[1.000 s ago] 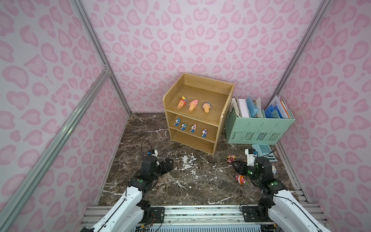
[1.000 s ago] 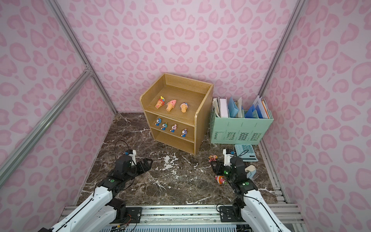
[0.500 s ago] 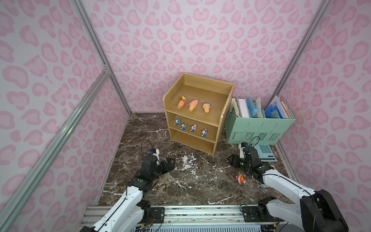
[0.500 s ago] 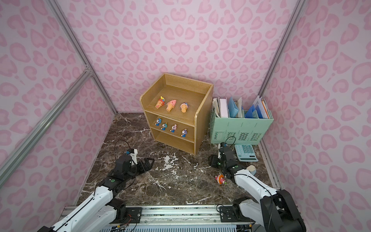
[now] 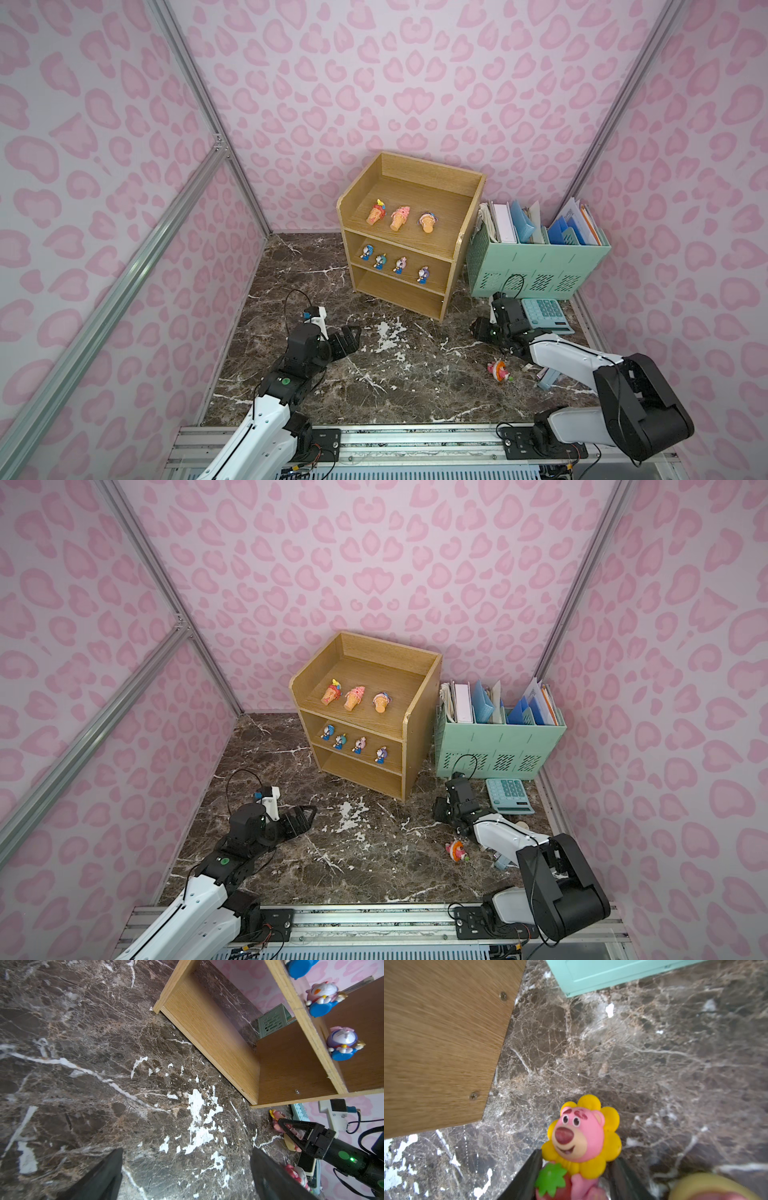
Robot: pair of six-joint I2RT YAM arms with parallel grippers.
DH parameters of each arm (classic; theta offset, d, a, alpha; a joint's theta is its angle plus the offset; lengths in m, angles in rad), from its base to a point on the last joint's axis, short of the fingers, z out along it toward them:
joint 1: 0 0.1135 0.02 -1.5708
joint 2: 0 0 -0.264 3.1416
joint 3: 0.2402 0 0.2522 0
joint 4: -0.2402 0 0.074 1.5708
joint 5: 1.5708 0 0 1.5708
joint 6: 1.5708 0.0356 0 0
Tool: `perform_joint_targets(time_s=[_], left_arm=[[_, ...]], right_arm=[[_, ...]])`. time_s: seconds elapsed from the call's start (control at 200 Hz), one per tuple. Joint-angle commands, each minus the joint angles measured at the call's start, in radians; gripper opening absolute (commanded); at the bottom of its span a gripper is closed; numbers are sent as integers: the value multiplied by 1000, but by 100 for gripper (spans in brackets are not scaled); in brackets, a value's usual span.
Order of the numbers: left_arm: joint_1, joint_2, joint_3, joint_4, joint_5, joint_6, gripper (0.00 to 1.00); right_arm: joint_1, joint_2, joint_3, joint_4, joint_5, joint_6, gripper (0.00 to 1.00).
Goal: Organize plastic toys on shelves
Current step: Pick up the plastic toy at the center of the board.
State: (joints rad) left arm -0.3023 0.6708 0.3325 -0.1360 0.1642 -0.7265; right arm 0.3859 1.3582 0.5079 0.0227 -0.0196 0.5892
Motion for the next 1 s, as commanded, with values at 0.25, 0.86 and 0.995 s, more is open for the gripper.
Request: perform_joint_targets(time_s=[0.25,0.86,0.995], left_arm=[[0,-10,-2,39,100,-31,96],[-178,-163,-64,353,416,-129,94],[-259,-124,-50,384,442,-94,94]], right_arm=[[3,-86,-80,60,-52,-61,30],[679,-711,-358,353,-64,-389,24],[771,-678,-327,382,-54,-569,25]])
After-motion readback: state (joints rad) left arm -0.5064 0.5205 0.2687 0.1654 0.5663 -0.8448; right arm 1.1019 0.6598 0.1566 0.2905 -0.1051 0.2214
